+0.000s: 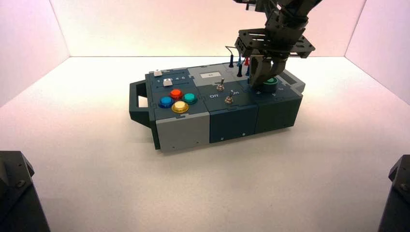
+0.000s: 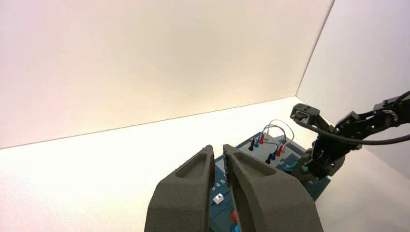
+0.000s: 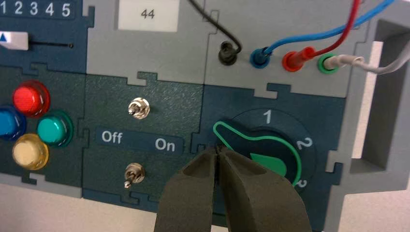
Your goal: Turn the knob to position 6.
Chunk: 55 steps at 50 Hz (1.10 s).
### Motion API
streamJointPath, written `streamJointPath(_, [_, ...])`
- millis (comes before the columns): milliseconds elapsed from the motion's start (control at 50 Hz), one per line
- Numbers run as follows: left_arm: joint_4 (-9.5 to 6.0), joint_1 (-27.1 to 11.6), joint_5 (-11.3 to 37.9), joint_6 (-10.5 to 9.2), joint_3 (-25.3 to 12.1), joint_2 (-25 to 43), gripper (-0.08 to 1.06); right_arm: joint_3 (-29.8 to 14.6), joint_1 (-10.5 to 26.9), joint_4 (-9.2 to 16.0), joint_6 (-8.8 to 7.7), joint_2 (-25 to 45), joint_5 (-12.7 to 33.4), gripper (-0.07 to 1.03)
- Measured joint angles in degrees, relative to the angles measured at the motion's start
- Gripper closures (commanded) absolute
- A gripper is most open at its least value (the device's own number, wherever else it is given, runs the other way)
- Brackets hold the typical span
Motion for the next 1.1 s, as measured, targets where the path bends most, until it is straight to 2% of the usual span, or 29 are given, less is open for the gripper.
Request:
streamJointPath(540, [0.00,0.00,-0.09,-0.09,0.00,0.09,0.85,-1.76,-0.09,0.09,-0.53,-1.14,2.20,0.99])
streamJointPath(1100, [0.00,0.00,-0.79,-0.09,-0.35,2.20,0.85,-4.57,0.09,1.05,-0.44,-11.16,5.54,0.99])
